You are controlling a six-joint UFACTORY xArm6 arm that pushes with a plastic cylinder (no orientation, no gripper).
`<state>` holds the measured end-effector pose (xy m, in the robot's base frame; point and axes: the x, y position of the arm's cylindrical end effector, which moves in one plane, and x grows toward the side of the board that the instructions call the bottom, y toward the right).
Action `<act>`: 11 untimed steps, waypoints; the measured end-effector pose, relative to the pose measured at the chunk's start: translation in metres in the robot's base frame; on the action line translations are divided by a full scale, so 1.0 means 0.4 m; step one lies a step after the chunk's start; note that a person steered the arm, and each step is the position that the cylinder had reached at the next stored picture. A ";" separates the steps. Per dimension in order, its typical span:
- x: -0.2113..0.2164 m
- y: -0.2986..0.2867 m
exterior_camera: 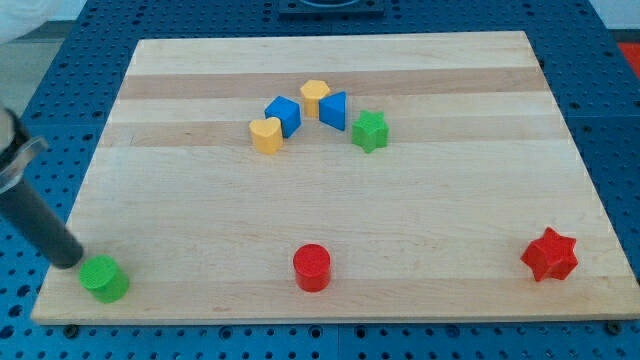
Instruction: Push the green circle towards the center of the board
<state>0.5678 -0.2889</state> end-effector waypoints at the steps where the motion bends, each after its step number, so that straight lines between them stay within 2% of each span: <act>1: 0.095 -0.019; 2: 0.124 0.037; 4: 0.009 0.076; 5: 0.005 0.123; 6: 0.004 0.061; 7: 0.053 -0.039; 8: 0.126 0.006; 11: 0.090 0.237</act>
<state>0.6036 -0.1941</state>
